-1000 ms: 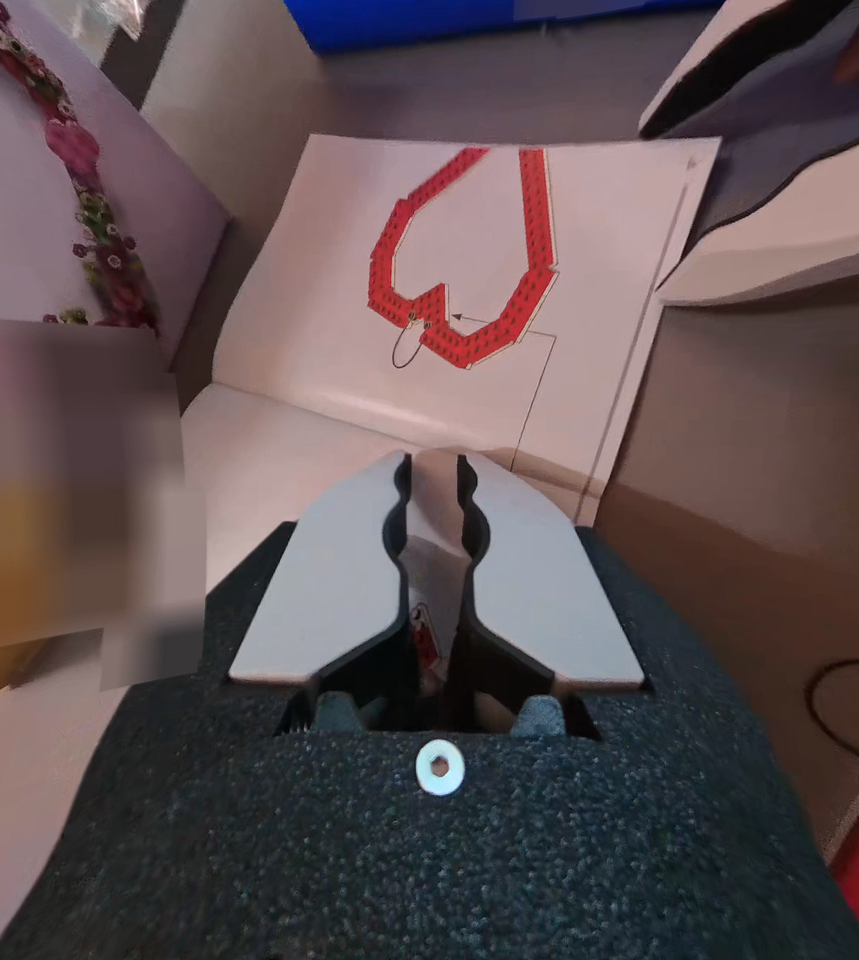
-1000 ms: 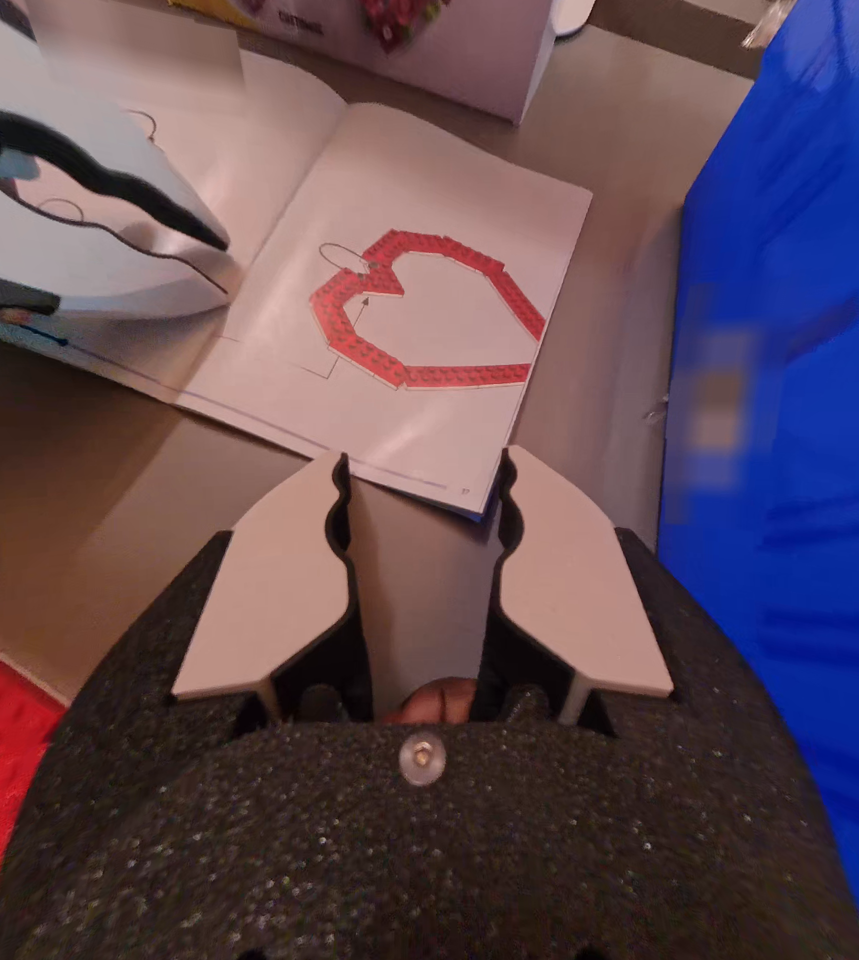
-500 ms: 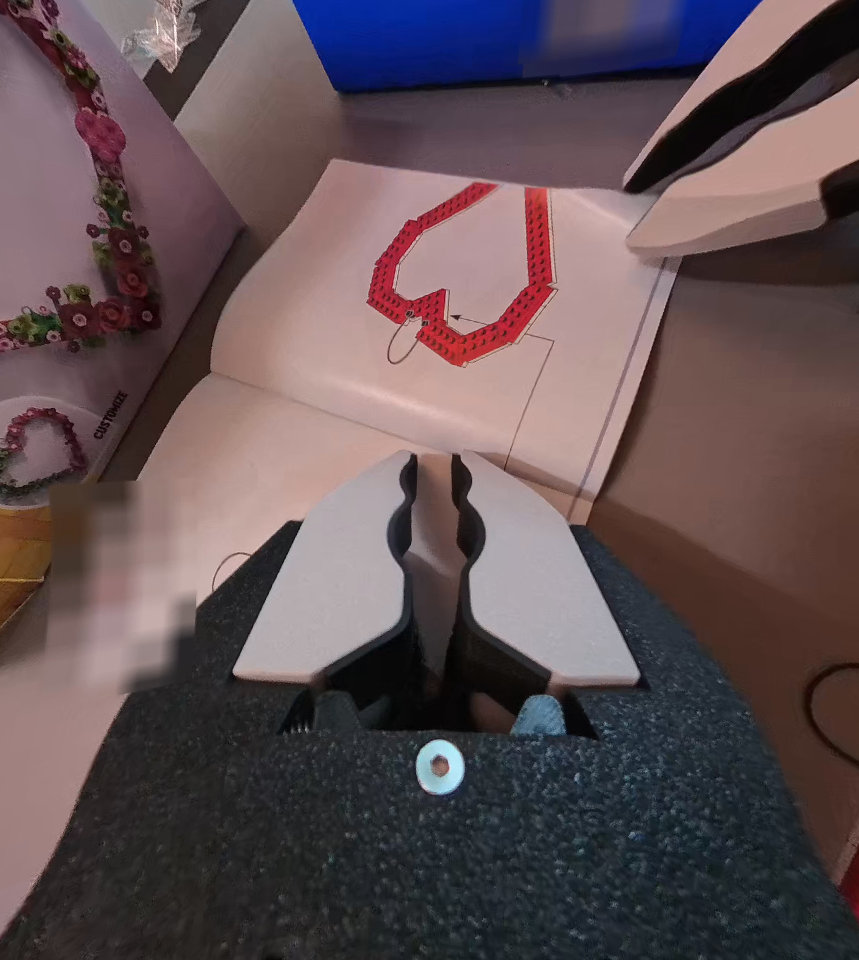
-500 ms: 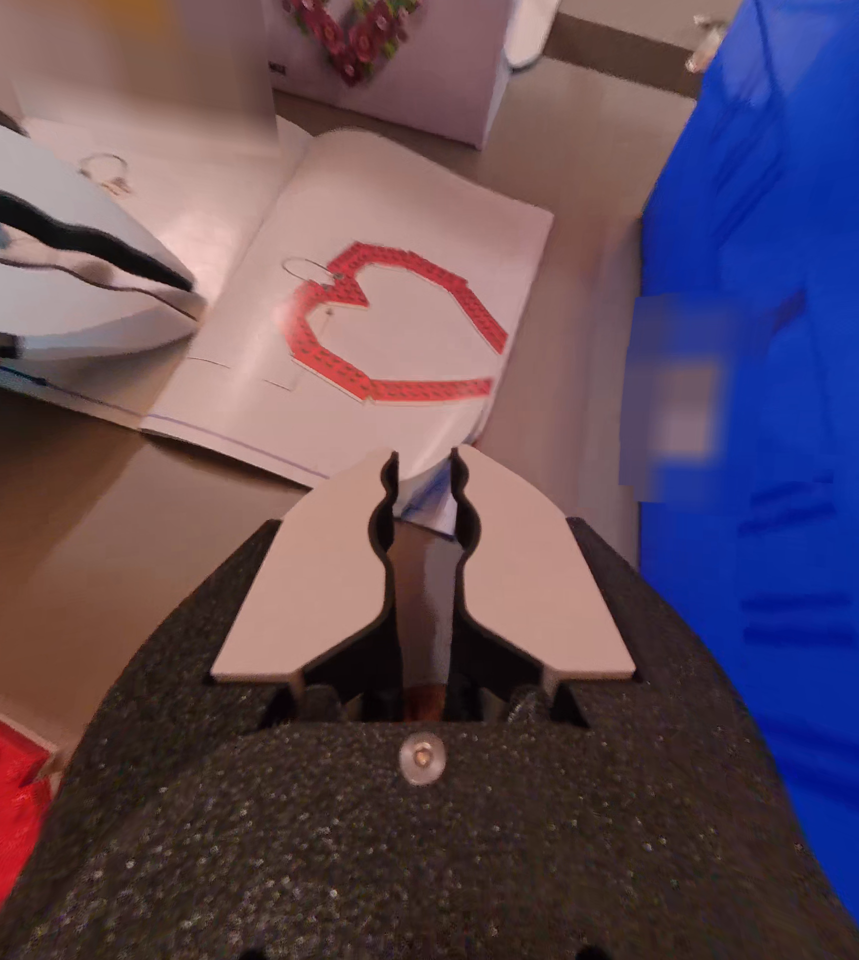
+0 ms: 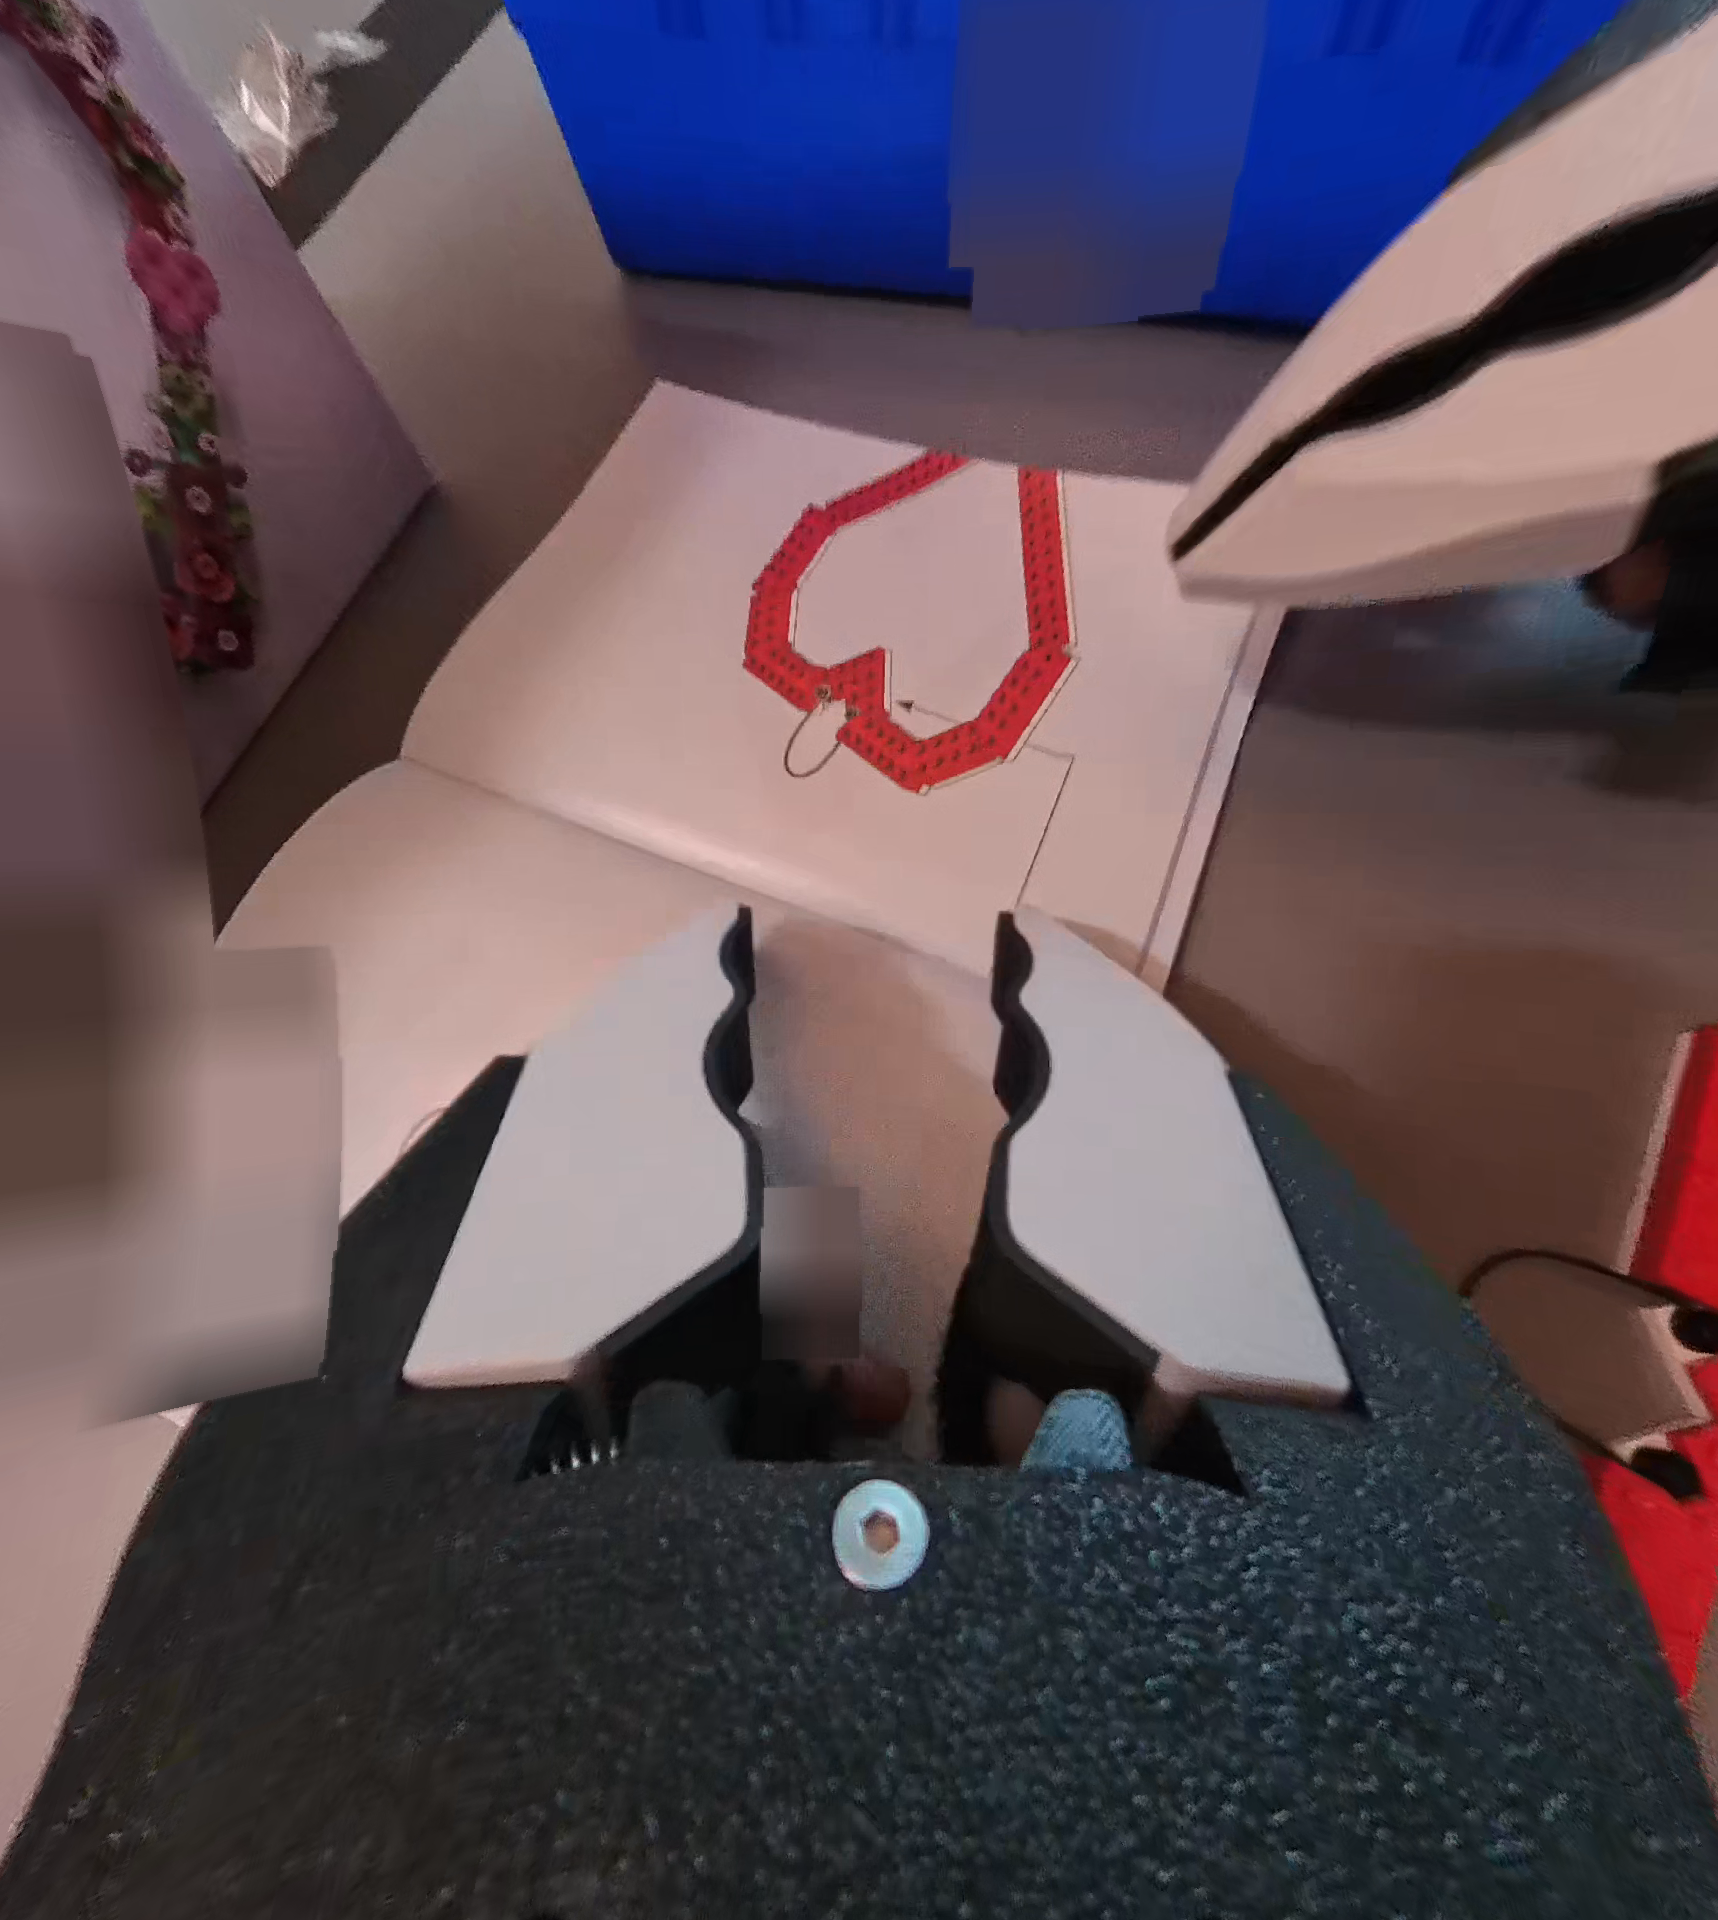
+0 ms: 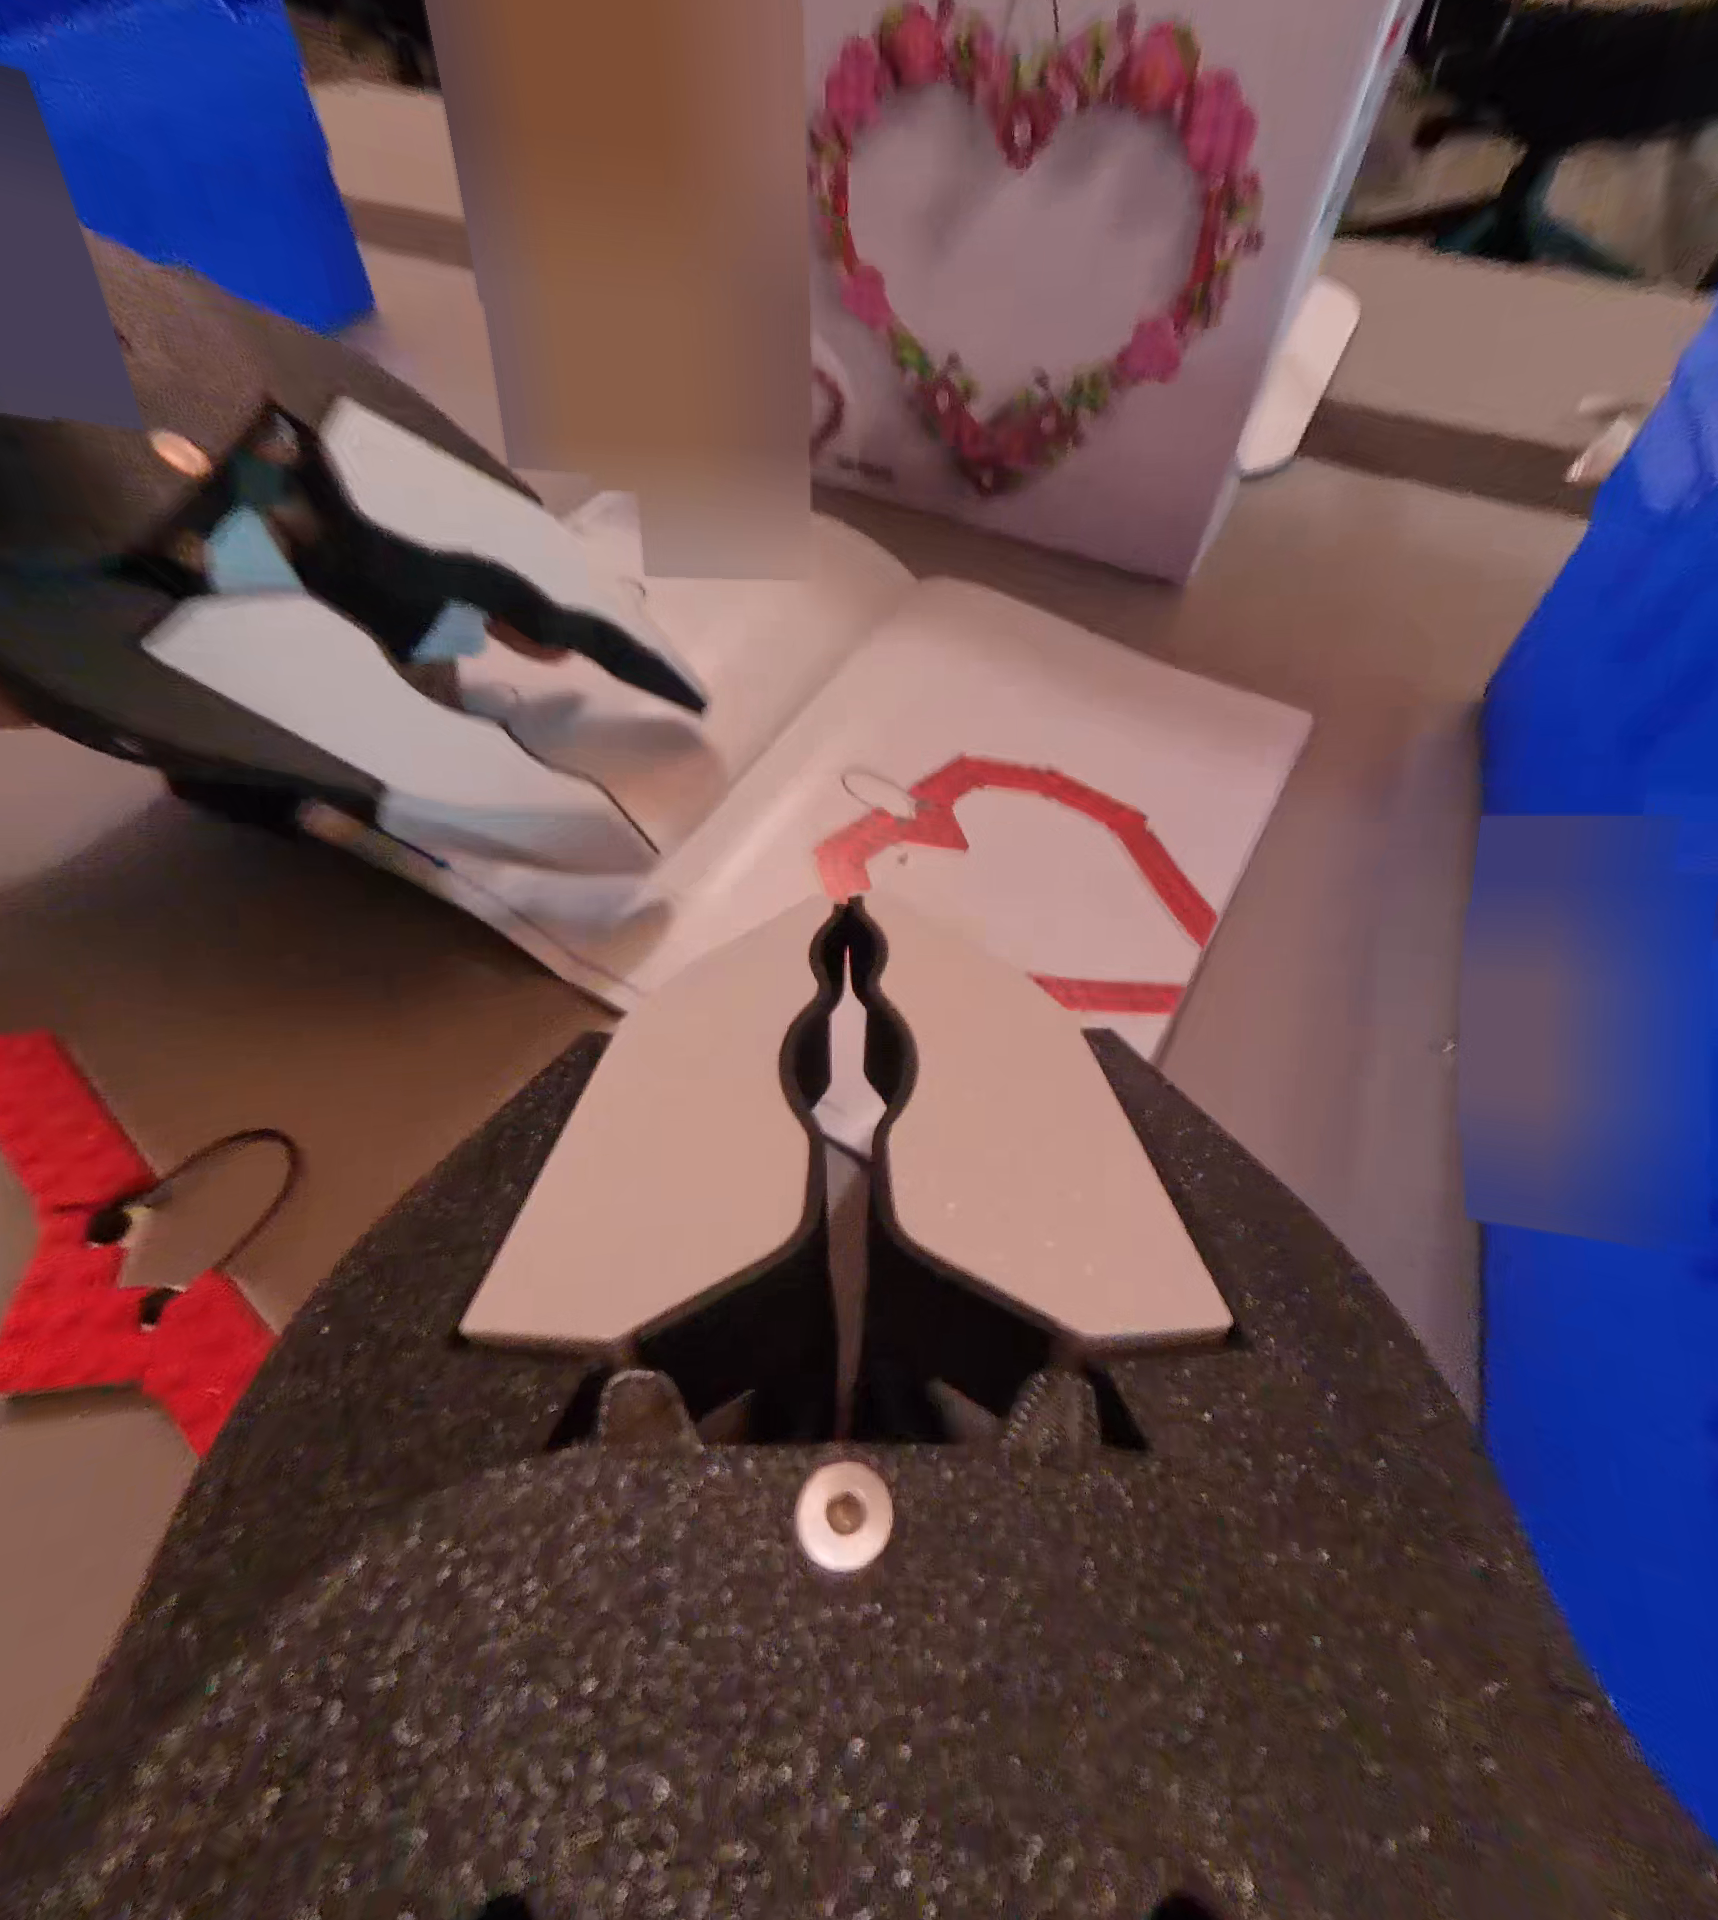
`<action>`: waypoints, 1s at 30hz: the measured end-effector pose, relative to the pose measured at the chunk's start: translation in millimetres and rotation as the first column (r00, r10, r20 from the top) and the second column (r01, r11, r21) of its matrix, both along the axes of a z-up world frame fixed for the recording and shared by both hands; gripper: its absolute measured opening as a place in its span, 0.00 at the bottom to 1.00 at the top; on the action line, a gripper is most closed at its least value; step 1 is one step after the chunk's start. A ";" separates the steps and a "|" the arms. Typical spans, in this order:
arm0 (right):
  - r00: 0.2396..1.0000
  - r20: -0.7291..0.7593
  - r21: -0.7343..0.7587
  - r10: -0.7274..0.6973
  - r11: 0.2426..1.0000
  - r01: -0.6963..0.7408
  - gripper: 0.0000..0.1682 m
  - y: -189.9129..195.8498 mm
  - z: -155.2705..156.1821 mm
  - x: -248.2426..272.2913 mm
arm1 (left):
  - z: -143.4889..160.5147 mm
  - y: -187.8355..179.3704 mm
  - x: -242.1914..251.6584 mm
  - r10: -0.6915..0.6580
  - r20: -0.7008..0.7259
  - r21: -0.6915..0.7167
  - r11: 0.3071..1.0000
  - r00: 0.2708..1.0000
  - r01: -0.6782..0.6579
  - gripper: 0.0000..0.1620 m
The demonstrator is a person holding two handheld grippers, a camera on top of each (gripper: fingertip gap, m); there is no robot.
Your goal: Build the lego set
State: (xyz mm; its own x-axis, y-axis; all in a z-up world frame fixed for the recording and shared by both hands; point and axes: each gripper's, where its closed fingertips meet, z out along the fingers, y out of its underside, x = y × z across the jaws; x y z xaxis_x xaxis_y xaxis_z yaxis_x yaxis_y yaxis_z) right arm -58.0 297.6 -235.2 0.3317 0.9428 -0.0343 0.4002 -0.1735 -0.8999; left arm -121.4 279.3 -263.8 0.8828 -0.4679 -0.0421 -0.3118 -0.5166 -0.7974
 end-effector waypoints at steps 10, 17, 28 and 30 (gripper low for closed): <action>0.955 0.290 -0.027 -0.067 0.997 0.078 0.32 14.3 -42.6 23.2 | -13.3 -7.8 5.4 -0.044 0.022 -0.096 0.994 0.999 0.046 0.25; 0.957 0.285 -0.089 -0.059 0.992 0.087 0.21 4.3 -43.9 7.5 | -14.2 -8.2 4.9 -0.037 0.044 -0.111 0.993 0.998 0.041 0.25; 0.976 0.058 -0.370 0.209 0.913 -0.173 0.06 -41.9 -31.9 -40.4 | -12.2 -13.7 7.5 -0.067 0.156 -0.157 0.983 0.985 0.091 0.16; 0.977 -0.008 -0.415 0.213 0.888 -0.197 0.07 -42.5 -25.8 -42.4 | -9.2 -14.3 7.6 -0.068 0.207 -0.162 0.981 0.976 0.103 0.15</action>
State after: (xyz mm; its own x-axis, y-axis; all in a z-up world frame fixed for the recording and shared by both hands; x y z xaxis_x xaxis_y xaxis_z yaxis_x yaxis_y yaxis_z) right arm -100.4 255.1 -261.0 0.1410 0.8942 -0.4250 0.4980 -0.4350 -0.7502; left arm -113.7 265.0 -272.9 0.8215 -0.5270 0.2177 -0.2047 -0.6289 -0.7501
